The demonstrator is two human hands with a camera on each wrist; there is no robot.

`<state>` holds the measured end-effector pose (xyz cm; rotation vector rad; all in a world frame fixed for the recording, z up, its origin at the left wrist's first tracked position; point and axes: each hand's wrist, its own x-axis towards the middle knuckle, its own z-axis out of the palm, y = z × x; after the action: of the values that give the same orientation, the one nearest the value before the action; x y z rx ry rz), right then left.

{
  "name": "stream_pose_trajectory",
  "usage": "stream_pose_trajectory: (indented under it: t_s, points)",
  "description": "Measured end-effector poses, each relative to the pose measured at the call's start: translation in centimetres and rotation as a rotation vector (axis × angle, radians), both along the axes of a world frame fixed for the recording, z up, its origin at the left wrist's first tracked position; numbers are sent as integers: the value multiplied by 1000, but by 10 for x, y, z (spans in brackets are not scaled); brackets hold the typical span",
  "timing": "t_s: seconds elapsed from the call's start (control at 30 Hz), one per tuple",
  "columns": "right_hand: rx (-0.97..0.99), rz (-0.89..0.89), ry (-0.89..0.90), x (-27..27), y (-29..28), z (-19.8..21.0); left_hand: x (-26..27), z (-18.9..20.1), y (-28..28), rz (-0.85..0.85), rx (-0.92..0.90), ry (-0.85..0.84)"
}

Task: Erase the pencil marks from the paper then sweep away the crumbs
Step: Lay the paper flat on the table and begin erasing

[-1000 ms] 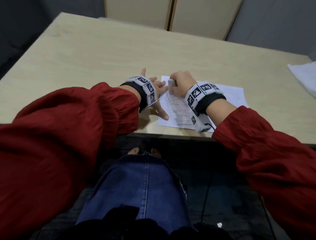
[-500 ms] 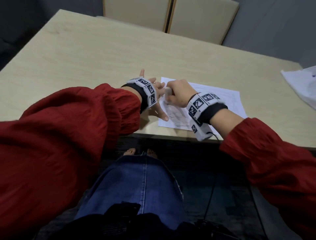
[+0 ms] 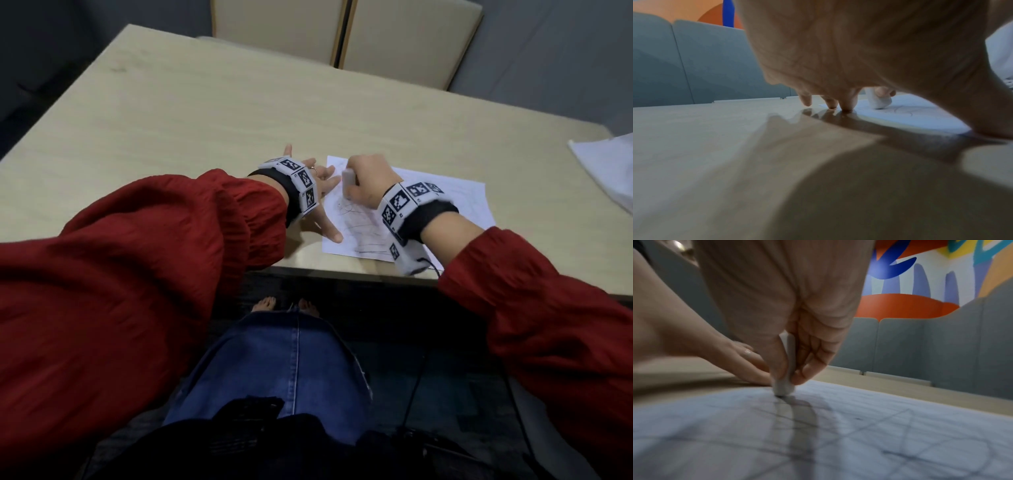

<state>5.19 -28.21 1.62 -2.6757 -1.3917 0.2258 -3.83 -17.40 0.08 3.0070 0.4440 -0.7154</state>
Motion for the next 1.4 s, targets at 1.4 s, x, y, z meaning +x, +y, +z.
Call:
stream_pose_trajectory:
  t_s: [1.4]
  points:
    - [-93,-61,50,34,-40,8,6,-6,4,-42,-13,-3]
